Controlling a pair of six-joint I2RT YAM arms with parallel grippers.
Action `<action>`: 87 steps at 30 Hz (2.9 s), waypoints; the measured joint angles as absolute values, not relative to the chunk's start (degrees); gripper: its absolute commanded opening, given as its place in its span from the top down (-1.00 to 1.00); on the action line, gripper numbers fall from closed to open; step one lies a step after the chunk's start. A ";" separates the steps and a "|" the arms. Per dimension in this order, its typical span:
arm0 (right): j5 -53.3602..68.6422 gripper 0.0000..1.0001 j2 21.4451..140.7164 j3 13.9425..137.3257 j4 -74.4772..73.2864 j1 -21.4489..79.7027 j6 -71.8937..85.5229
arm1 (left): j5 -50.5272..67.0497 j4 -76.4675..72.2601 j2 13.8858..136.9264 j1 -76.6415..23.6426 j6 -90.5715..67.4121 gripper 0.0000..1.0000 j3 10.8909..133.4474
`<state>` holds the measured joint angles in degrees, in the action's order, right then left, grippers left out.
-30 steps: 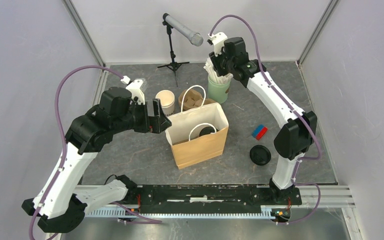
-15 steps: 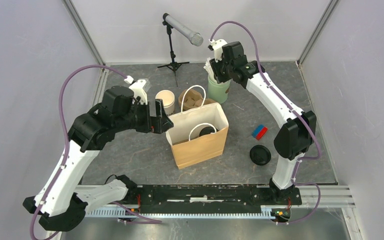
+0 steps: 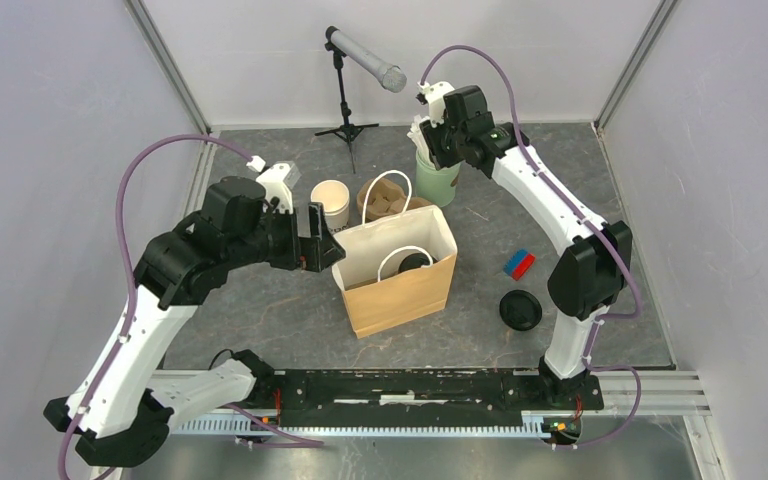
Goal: Pack the takeout coffee
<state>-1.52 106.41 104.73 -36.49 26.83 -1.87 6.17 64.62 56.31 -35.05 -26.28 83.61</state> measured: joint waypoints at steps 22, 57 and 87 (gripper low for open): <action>-1.65 1.00 106.00 104.51 -37.34 26.83 -3.27 | 6.15 64.53 55.33 -35.05 -26.30 -1.00 82.15; 8.86 1.00 59.83 104.16 -45.69 26.83 7.42 | 2.39 63.16 58.08 -35.05 -25.02 -1.00 84.47; 42.74 1.00 59.79 80.62 -34.02 26.83 16.14 | -1.72 61.95 52.73 -35.05 -25.02 -1.00 83.18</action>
